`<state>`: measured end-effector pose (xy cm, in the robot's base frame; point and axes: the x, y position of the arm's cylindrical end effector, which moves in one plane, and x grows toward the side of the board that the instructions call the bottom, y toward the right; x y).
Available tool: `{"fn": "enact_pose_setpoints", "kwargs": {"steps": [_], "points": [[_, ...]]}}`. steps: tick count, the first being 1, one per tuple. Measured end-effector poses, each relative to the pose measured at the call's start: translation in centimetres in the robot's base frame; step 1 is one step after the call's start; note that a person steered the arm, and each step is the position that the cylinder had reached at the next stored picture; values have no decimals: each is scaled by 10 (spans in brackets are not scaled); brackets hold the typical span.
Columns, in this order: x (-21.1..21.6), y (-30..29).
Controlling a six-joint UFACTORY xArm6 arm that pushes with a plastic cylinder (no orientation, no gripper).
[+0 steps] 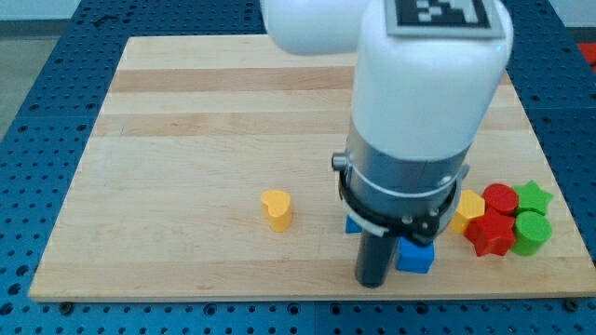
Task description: Push the blue cube to the left of the red star
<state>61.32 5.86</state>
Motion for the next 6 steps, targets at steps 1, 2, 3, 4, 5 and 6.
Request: {"fn": "enact_pose_setpoints", "kwargs": {"steps": [1,2,3,4,5,6], "points": [[2,3],[-29,38],[-30,49],[-30,53],[-30,56],[-42,78]]}}
